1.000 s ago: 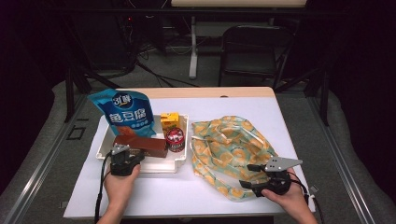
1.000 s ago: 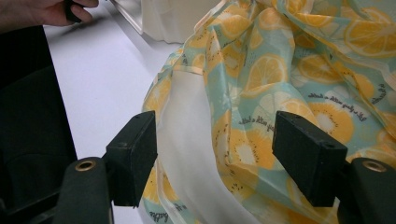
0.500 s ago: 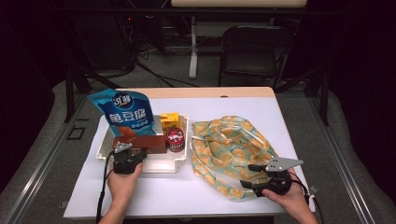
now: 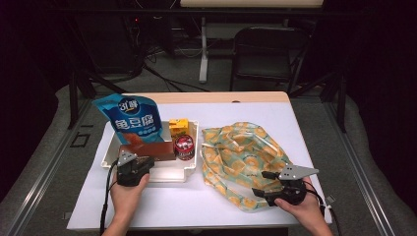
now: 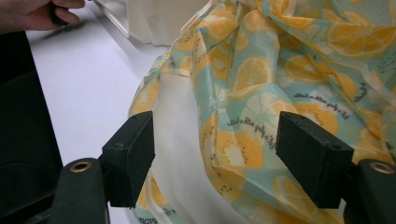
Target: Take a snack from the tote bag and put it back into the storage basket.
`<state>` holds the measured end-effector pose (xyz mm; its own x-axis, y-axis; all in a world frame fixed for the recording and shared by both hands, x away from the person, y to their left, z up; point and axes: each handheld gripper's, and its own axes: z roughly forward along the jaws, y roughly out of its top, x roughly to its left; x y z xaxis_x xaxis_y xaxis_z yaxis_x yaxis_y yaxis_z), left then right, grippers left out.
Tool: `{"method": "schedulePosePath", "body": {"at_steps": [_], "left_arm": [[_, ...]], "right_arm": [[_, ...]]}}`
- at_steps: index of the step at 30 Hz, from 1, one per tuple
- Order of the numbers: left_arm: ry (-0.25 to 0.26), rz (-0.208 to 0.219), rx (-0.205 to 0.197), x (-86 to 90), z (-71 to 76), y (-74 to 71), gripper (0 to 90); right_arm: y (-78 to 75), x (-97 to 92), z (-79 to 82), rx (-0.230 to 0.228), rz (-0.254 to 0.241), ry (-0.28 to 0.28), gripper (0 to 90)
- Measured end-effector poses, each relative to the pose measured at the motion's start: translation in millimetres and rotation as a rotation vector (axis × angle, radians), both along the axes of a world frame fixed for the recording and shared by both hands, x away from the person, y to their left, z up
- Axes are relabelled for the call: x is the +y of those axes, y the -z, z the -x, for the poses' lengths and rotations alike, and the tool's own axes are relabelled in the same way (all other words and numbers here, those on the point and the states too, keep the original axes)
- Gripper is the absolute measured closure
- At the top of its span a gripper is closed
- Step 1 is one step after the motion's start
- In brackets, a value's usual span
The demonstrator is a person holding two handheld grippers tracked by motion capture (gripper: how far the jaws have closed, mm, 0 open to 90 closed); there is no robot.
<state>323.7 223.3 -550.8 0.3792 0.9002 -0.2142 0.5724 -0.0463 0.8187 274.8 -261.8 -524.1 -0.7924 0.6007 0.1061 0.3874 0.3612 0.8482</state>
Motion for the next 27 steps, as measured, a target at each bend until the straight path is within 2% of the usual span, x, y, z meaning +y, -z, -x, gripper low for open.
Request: {"method": "schedulePosePath", "body": {"at_steps": [2,4,7,9,12,16,19,20,24,27], "left_arm": [[0.036,0.011,-0.027,2.7,4.5,-5.9,69.8],[0.062,0.024,-0.061,6.9,9.9,-12.1,63.5],[0.109,0.039,-0.071,14.1,14.8,-21.1,46.6],[0.124,0.011,-0.087,18.7,19.5,-26.2,33.7],[0.153,0.014,-0.115,27.5,26.8,-31.1,20.5],[0.193,0.0,-0.133,36.5,35.2,-34.0,7.5],[0.205,-0.009,-0.143,42.4,40.2,-34.8,1.1],[0.206,-0.001,-0.146,44.9,42.1,-35.3,0.0],[0.237,0.04,-0.16,54.6,47.8,-37.0,0.0],[0.235,0.028,-0.17,59.5,51.8,-36.8,0.0]], "right_arm": [[-0.4,-1.2,-0.1,-0.001,-0.002,0.01,27.8],[-0.6,-2.7,-0.1,-0.005,-0.009,0.024,27.3],[-1.6,-5.3,0.2,-0.011,-0.011,0.038,24.8],[-2.1,-7.2,0.4,-0.016,-0.011,0.051,22.6],[-2.9,-10.8,0.8,-0.021,-0.012,0.076,20.1],[-4.3,-16.1,0.8,-0.028,-0.011,0.11,15.4],[-4.7,-19.5,0.7,-0.035,-0.005,0.142,12.7],[-4.7,-20.6,0.7,-0.036,-0.004,0.153,10.6],[-4.2,-26.5,0.8,-0.036,0.002,0.184,6.3],[-3.1,-32.4,0.8,-0.038,0.008,0.215,1.6]]}}
